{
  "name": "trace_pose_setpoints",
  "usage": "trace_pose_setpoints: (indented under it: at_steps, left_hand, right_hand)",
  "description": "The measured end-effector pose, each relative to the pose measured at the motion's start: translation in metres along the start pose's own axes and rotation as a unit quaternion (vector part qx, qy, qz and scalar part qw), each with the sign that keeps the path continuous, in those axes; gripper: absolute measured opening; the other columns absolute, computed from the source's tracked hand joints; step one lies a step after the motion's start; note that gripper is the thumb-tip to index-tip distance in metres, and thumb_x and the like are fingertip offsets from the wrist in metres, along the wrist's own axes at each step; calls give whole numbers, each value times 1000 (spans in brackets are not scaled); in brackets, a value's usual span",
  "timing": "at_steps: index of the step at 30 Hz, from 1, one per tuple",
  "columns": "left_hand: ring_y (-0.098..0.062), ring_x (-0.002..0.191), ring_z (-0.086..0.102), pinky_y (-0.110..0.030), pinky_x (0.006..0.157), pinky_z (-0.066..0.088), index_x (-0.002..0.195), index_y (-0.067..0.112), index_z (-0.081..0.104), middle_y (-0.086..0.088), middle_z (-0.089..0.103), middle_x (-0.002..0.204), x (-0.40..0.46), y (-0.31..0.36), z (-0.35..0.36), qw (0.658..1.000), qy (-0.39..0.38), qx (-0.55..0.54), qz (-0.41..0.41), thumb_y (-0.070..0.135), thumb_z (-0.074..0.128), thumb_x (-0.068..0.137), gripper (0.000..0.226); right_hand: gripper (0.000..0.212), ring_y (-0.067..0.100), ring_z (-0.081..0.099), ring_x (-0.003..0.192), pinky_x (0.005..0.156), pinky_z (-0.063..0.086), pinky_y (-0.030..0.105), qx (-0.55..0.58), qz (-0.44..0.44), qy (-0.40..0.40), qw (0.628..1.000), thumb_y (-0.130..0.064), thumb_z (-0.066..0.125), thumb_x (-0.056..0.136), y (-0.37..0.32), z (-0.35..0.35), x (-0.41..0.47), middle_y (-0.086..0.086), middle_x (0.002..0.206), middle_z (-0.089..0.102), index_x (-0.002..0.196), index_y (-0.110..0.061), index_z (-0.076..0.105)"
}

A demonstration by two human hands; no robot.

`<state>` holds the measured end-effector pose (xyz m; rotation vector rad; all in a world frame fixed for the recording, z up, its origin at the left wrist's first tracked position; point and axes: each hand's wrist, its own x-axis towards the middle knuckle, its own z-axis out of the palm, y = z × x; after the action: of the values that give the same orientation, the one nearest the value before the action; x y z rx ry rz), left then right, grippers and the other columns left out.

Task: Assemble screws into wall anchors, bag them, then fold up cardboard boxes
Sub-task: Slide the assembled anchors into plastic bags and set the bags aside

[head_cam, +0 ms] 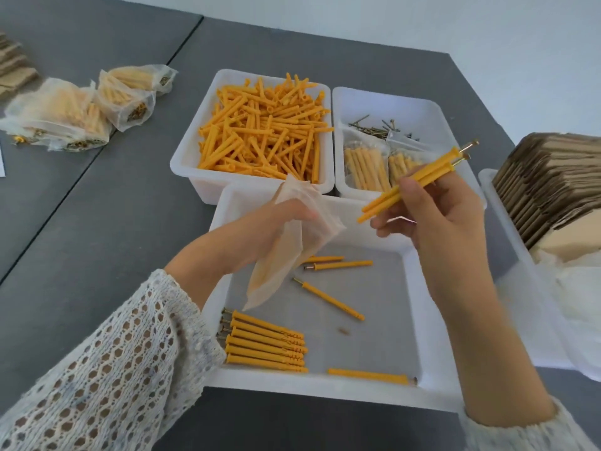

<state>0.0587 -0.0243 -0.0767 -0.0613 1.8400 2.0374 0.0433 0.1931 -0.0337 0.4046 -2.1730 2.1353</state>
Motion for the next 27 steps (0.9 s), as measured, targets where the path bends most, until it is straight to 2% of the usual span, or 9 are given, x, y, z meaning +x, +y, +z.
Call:
trace_pose_setpoints:
  at_steps: [3,8,11,13,15,19,21,24,27]
  left_hand:
    - [-38,108,65,-55,97,49,99,43,72,-15,69,116,-1,-1,0,1000,-11,-12,4,45,72,61,38]
    - [-18,97,67,-35,85,56,101,43,74,2,72,103,-3,1,1,997,-58,-40,29,37,66,70,33]
    - [-40,111,59,-56,103,45,126,19,63,-21,64,120,-2,1,3,998,-36,-50,26,35,65,71,58]
    - [-42,107,58,-56,98,46,132,20,58,-21,63,122,-1,2,3,997,-40,-49,32,33,66,70,64]
    - [-29,98,63,-46,86,52,116,34,67,-9,68,112,0,2,2,996,-36,-75,29,33,70,63,53]
    - [-23,94,67,-41,81,57,105,38,70,-3,70,108,1,-1,-1,995,-32,-84,36,34,70,60,45]
    - [-20,91,69,-37,77,58,108,35,67,-1,71,104,1,1,-1,995,-18,-82,45,36,68,60,48]
    - [-16,87,68,-30,72,58,109,32,66,-1,71,101,1,1,-2,996,6,-70,60,34,68,62,47]
    - [-16,86,68,-27,69,58,110,29,63,-2,71,99,-1,6,1,996,22,-73,52,25,62,74,37]
  right_hand:
    - [11,32,70,67,60,56,33,19,1,-16,1000,-12,54,99,-1,21,1,20,80,69,89,-7,56]
    - [12,20,68,78,70,57,29,-70,-2,-66,995,-12,61,96,7,44,-4,6,82,70,89,-21,67]
    - [13,13,62,89,78,47,21,-159,-25,-147,976,-27,57,98,10,48,-6,-1,91,69,95,-28,69]
    - [21,7,59,96,81,41,14,-169,-42,-125,977,-34,50,99,10,45,-5,-4,102,67,102,-26,69]
    - [26,3,59,94,80,43,13,-156,-33,-58,986,-34,46,96,9,37,-2,-7,104,66,105,-22,68]
    - [20,15,59,72,65,49,27,-226,33,-11,974,-17,48,95,11,12,1,-3,78,63,84,-22,63]
    - [17,14,58,72,63,48,23,-328,94,-101,935,-18,51,94,20,8,-1,-4,80,62,83,-24,63]
    - [17,22,55,94,80,49,33,-538,132,-249,795,-24,56,95,38,15,-10,2,110,50,111,-20,57]
    - [25,31,50,87,66,44,36,-632,123,-295,706,-18,56,93,52,26,-18,8,120,37,115,-13,47]
